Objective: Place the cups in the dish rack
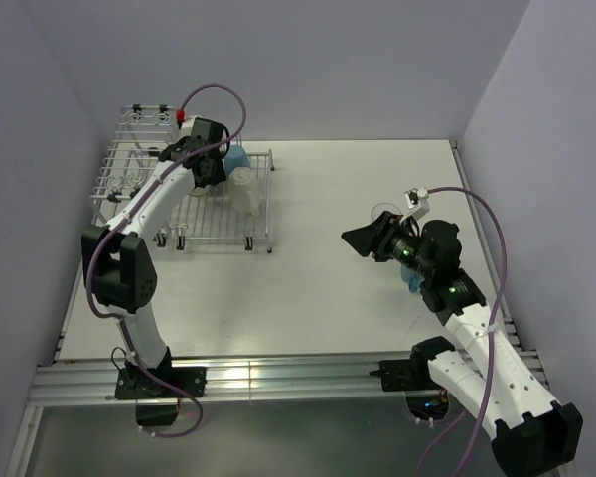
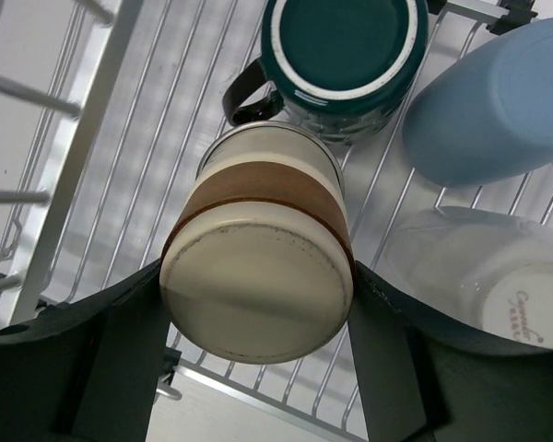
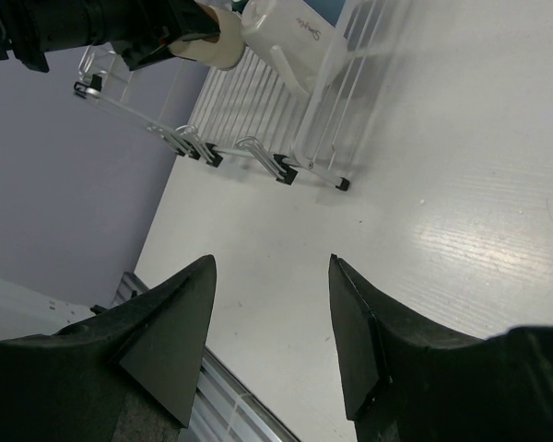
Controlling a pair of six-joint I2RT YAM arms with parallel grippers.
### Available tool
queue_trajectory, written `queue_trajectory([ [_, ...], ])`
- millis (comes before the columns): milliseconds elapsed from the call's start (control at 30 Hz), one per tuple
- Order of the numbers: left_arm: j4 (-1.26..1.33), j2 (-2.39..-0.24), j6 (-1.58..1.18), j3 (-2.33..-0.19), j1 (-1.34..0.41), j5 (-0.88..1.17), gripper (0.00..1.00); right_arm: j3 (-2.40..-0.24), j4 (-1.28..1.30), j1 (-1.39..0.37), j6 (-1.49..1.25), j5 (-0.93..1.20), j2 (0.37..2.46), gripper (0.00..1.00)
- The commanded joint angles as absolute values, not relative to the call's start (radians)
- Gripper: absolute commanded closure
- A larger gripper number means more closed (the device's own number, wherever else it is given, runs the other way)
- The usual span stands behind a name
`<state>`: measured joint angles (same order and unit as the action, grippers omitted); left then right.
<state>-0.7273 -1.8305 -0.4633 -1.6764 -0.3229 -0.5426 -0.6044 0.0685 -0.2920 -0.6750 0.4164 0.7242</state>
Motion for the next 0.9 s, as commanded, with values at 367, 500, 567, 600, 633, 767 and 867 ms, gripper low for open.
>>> queue_trajectory([
  [367,-0.735,-1.950,-0.448,-1.779,-0.307,-0.468,0.94,-0.630,0.072,-0.302,-0.649,0.437,0.715,0.41],
  [500,-0.727,-1.959,-0.451,-1.764,-0.302,-0.451,0.91,-0.629,0.072,-0.302,-0.649,0.437,0.718,0.41],
  [567,-0.730,-1.968,-0.449,-1.766,-0.299,-0.445,0.89,-0.627,0.069,-0.304,-0.649,0.439,0.719,0.41],
  [600,-0.730,-1.970,-0.449,-1.764,-0.299,-0.443,0.87,-0.626,0.069,-0.304,-0.649,0.439,0.721,0.41],
  [633,-0.732,-1.974,-0.449,-1.764,-0.298,-0.439,0.85,-0.626,0.068,-0.304,-0.649,0.439,0.722,0.41],
  [767,-0.727,-1.977,-0.453,-1.753,-0.295,-0.423,0.81,-0.624,0.063,-0.304,-0.650,0.439,0.730,0.41],
  [867,-0.724,-1.980,-0.454,-1.744,-0.295,-0.419,0.77,-0.623,0.060,-0.305,-0.652,0.440,0.733,0.41],
])
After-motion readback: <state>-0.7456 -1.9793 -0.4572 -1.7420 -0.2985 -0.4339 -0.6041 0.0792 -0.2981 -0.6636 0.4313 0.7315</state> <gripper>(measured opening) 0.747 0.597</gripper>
